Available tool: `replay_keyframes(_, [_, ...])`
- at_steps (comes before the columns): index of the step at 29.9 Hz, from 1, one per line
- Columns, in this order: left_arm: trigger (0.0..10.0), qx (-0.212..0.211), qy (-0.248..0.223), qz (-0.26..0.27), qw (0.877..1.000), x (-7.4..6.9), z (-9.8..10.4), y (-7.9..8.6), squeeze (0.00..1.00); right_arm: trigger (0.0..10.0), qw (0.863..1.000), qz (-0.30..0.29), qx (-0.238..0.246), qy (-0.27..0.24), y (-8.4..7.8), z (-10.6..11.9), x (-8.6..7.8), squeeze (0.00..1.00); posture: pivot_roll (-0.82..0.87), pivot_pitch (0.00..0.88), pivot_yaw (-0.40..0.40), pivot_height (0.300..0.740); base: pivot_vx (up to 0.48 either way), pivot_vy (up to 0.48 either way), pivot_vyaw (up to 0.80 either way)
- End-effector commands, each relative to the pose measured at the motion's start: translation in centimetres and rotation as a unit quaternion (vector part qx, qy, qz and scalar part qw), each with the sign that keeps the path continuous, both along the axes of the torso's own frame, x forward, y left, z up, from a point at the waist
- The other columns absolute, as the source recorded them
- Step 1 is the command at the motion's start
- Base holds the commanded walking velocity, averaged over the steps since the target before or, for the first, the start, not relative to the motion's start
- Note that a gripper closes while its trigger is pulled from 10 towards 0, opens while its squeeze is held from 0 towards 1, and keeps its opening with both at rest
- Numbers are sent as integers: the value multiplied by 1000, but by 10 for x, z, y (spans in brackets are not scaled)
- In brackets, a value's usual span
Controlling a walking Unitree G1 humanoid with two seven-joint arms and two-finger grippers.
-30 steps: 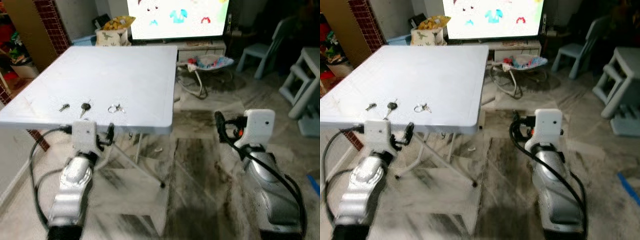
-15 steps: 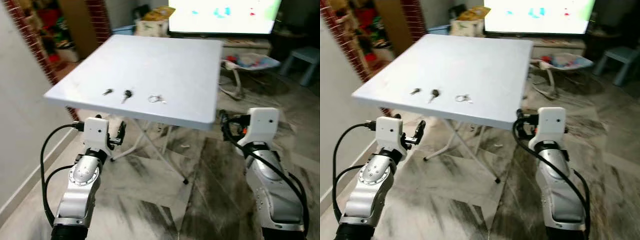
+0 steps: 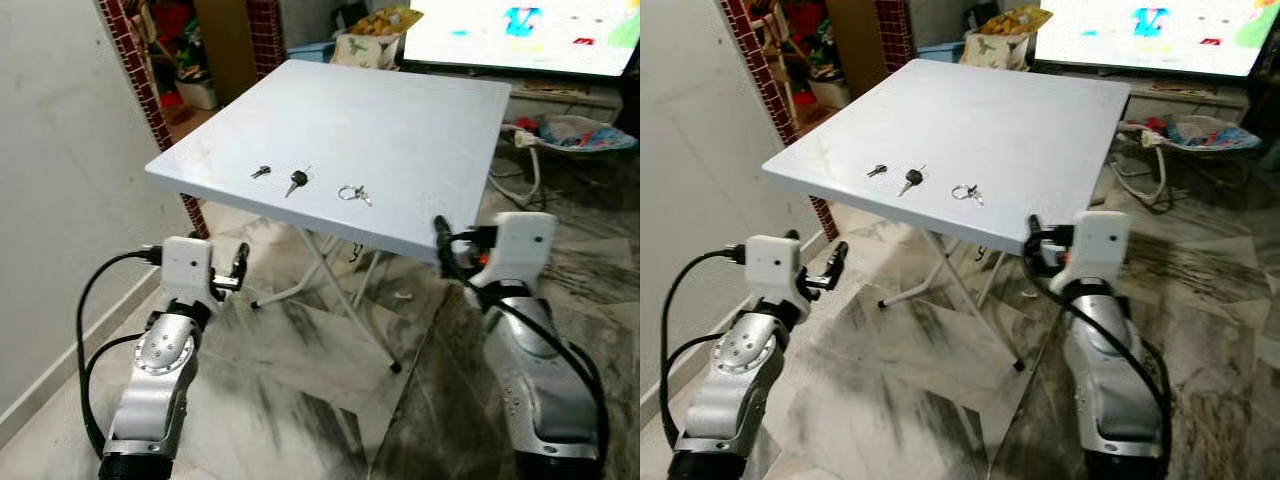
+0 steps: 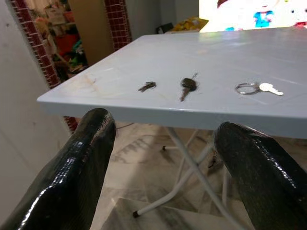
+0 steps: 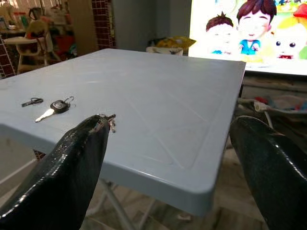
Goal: Hang keys on a hook
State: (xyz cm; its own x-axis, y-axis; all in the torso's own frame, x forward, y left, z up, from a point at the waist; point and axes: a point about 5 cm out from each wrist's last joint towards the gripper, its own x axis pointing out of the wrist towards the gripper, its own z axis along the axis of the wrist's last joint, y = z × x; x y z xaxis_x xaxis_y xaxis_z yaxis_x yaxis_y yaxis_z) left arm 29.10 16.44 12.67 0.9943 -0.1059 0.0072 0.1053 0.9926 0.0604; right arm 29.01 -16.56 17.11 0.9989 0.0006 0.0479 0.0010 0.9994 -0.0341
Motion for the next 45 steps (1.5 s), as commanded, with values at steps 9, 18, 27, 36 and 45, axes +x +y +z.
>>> replay_keyframes(9, [10000,-9,-4,0,1000,0,1,2,0,10000,1000,-1,0,-7,0,3,3,0,-65,0,55,740,84,0,0])
replay_keyframes(18, [10000,-16,-5,0,1000,2,1,0,0,10000,1000,12,0,-1,5,0,1,0,-63,0,43,740,396,0,0])
replay_keyframes(27, [10000,-17,0,-3,1000,0,-2,-1,0,10000,1000,14,-6,-8,2,5,5,0,-71,0,46,740,453,0,0])
replay_keyframes(36, [10000,-13,1,-11,1000,-1,-1,-2,0,10000,1000,15,-1,0,6,0,-2,0,-72,0,57,740,458,0,0])
replay_keyframes(45, [10000,-11,7,-5,1000,-7,-3,0,0,10000,999,42,-6,6,15,4,0,0,-62,0,34,740,453,0,0])
